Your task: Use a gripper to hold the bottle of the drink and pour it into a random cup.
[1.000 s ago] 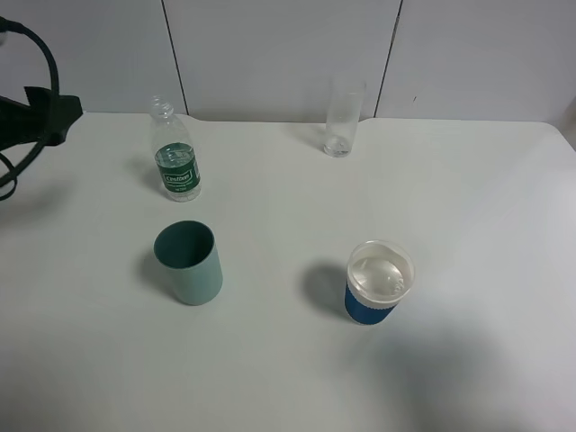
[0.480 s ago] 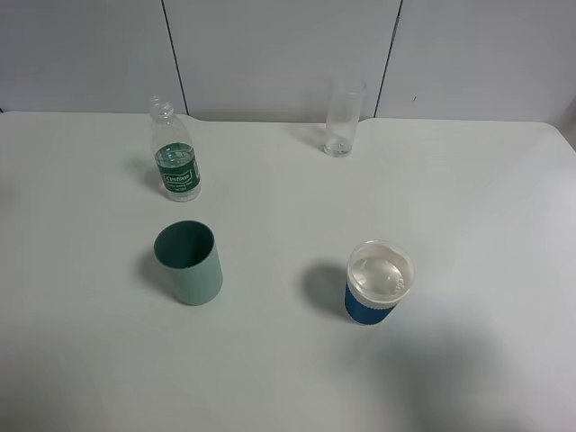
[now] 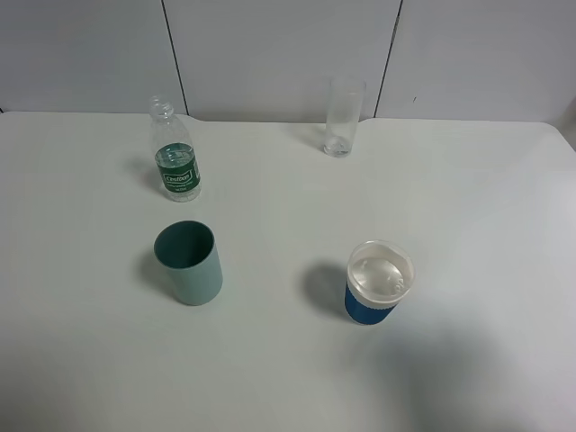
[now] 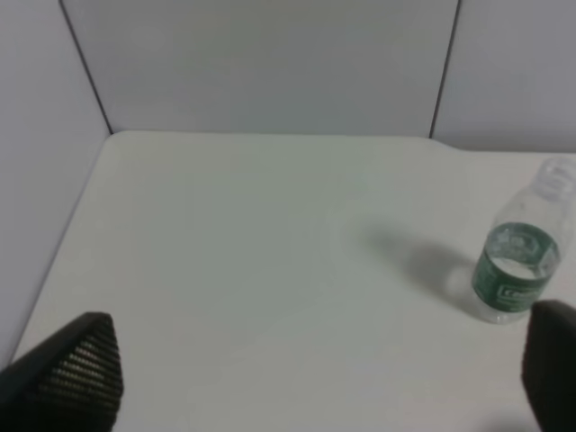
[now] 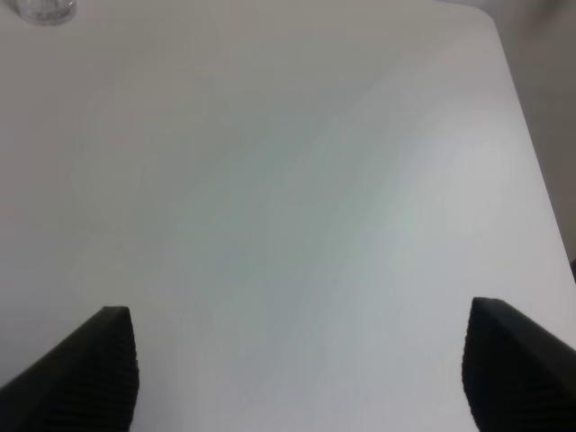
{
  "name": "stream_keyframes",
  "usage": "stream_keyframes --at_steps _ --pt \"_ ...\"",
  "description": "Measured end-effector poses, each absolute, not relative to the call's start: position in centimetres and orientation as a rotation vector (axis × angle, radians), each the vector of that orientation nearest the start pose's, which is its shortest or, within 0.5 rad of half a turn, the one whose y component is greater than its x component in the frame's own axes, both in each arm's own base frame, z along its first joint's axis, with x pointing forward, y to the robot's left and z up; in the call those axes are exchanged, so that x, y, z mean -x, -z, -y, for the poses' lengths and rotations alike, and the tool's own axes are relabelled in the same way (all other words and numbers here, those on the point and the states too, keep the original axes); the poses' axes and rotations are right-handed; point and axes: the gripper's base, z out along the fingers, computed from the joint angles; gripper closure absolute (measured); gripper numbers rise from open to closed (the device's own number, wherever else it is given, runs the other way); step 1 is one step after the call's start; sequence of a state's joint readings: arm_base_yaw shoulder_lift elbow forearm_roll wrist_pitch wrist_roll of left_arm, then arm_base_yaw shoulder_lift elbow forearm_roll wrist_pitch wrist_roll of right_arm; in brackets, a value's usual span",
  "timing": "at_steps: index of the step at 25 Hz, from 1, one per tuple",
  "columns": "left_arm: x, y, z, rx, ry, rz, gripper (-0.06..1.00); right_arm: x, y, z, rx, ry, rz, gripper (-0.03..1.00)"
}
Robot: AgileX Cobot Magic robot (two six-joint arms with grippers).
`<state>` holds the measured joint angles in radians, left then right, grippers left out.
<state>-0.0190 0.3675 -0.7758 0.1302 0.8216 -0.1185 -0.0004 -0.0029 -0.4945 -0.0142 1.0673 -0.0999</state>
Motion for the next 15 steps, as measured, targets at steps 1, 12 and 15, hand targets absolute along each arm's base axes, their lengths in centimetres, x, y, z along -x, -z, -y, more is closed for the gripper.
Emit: stream_keyframes --at_steps 1,12,15 --pt "-3.6 -37.0 -0.8 0.079 -0.056 -1.875 0.06 0.5 -27.5 0.1 0.101 0.079 -2.052 0.23" --pt "4.1 -35.9 -1.4 0.109 -0.095 -1.694 0.06 0.5 -27.5 0.1 0.101 0.079 -2.052 0.23" --pt "4.6 -35.2 -1.5 0.116 -0.104 -1.713 0.06 0.5 -27.5 0.1 0.101 0.079 -2.052 0.23"
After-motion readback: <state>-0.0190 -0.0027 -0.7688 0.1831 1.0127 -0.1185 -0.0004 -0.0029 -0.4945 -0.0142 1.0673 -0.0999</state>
